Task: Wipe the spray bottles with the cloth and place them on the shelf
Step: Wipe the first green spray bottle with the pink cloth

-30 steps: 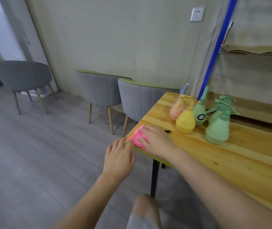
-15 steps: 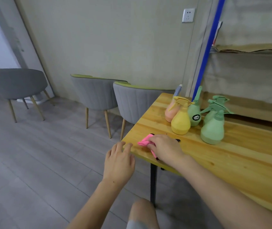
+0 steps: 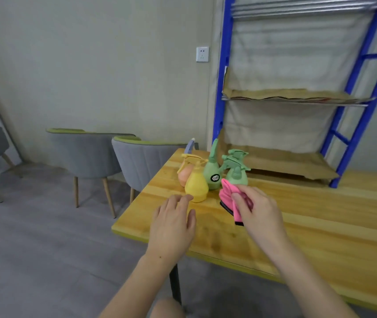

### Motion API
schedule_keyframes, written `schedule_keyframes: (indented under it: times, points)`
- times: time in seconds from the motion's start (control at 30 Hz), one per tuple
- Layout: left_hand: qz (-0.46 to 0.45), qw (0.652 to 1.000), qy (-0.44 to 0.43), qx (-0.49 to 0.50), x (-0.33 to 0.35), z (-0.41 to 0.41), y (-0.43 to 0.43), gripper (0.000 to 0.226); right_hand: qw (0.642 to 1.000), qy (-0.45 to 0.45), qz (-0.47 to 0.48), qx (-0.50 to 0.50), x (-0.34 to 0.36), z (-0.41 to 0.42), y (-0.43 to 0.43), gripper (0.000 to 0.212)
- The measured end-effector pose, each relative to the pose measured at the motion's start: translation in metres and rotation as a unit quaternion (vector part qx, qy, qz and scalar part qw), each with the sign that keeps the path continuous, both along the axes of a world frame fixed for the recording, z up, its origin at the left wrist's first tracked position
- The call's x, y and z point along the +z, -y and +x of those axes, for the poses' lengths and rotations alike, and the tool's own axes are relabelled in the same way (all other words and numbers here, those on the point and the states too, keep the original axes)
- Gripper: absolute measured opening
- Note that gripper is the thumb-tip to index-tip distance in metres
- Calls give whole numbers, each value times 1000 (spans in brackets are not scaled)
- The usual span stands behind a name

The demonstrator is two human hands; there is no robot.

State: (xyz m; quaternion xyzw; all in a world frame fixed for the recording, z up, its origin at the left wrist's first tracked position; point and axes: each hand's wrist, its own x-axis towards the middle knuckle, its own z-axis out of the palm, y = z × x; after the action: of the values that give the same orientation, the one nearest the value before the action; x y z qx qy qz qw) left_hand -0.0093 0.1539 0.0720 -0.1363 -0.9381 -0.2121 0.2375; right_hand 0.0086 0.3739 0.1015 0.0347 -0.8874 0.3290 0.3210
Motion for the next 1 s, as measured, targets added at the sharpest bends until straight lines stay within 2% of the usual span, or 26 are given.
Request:
schedule_keyframes:
  times: [0.17, 0.3, 0.6, 0.83, 0.9, 1.0]
  points:
    - [-10, 999, -12, -41, 21, -32, -49, 33, 999, -22, -39, -31, 11, -2, -47, 23]
    - [6, 999, -33, -38, 37, -71, -75, 27, 998, -25, -50, -40, 18, -16, -68, 24]
    - [-1, 999, -26, -22, 71, -145, -95, 29, 996, 0, -82, -46, 27, -35, -87, 25]
    - [-46, 997, -5, -54, 78, -154, -106, 24, 988, 1, -151, -28, 32, -25, -94, 21]
    - [-45, 998, -1, -53, 78, -153, -106, 24, 983, 1, -185, -12, 34, -19, -93, 19]
    - [-26, 998, 12, -56, 80, -149, -107, 19, 982, 0, -186, -15, 34, -13, -94, 18]
